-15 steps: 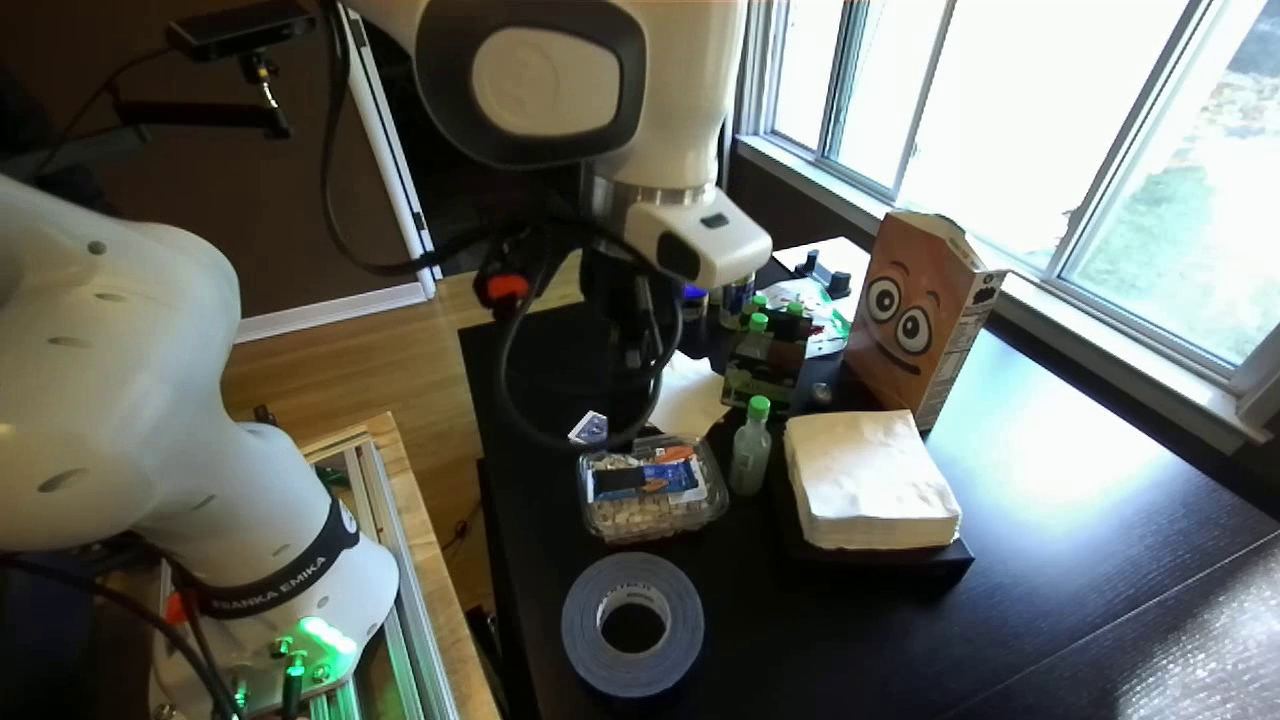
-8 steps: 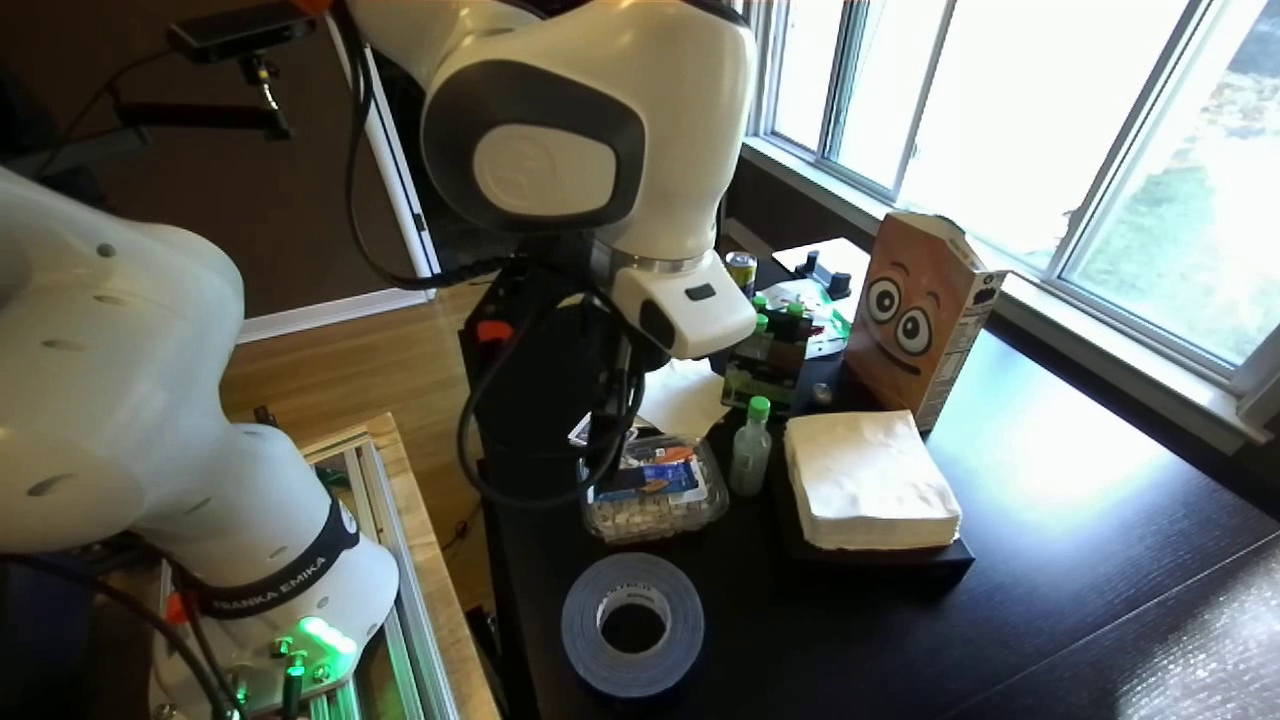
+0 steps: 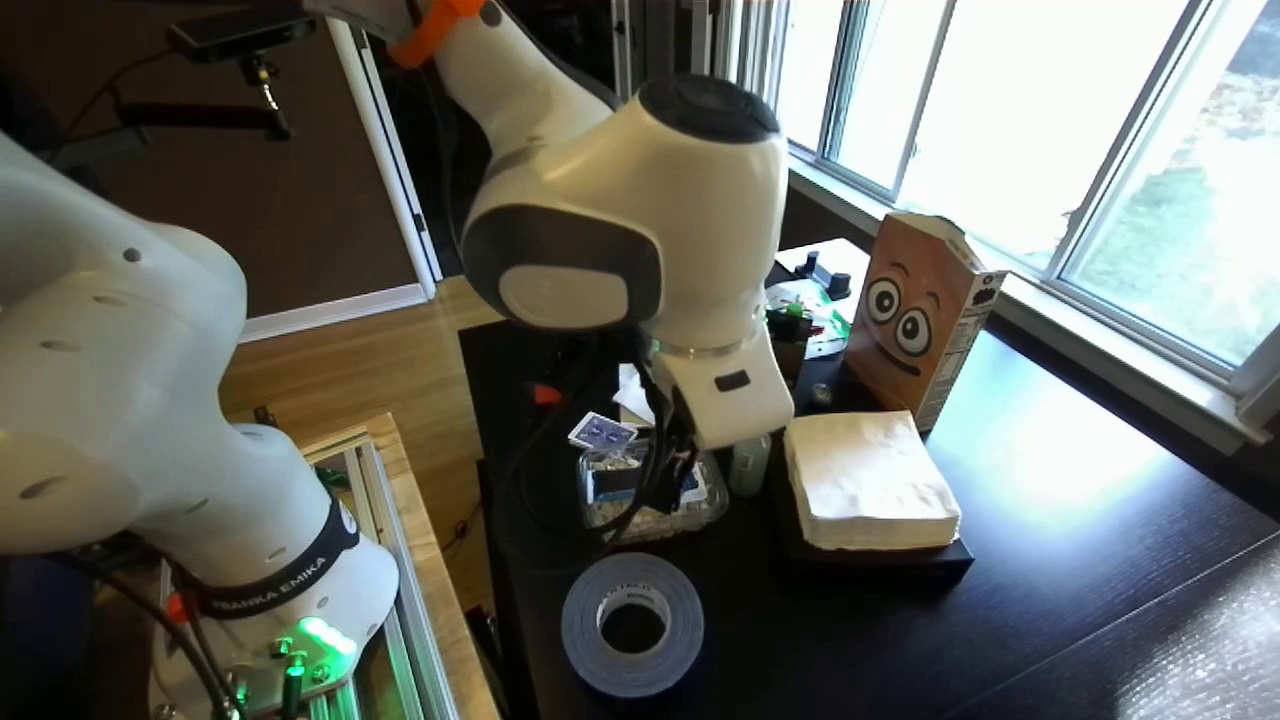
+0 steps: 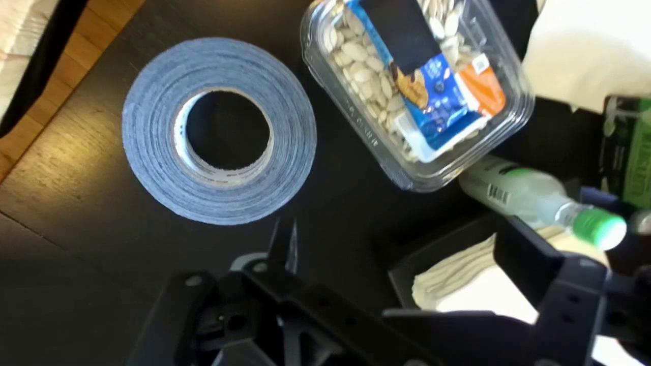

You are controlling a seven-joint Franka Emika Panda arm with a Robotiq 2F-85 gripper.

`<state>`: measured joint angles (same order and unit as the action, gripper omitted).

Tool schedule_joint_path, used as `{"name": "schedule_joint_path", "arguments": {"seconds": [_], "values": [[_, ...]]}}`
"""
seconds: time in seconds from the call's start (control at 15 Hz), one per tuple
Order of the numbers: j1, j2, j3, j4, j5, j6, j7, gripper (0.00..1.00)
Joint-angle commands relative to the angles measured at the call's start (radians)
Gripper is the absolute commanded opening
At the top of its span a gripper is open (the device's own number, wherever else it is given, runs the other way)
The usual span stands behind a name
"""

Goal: Place the tape on the napkins

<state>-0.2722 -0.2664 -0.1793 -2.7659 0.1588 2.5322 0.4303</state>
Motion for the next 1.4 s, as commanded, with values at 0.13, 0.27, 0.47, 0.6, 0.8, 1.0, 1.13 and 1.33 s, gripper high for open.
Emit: {"name": "schedule_joint_path", "arguments": {"seconds": [0.13, 0.27, 0.47, 0.6, 0.8, 1.0, 1.13, 1.33], "values": [[-0.074, 0.228, 0.011, -0.001, -0.067, 0.265, 0.248, 1.0], [-0.076, 0.297, -0.003, -0.001, -0.151, 0.293, 0.396, 1.0], [-0.019, 0.387, -0.041, -0.001, -0.131, 0.3, 0.503, 1.0], [-0.004, 0.389, -0.014, -0.001, 0.023, 0.271, 0.404, 1.0], [0.027, 0.396, -0.065, 0.005, -0.043, 0.268, 0.424, 1.0], [0.054, 0.439, -0.103, 0.026, -0.095, 0.322, 0.533, 1.0], [0.073, 0.491, -0.111, 0.048, -0.067, 0.363, 0.556, 1.0], [0.098, 0.546, -0.121, 0.07, -0.029, 0.372, 0.568, 1.0]]}}
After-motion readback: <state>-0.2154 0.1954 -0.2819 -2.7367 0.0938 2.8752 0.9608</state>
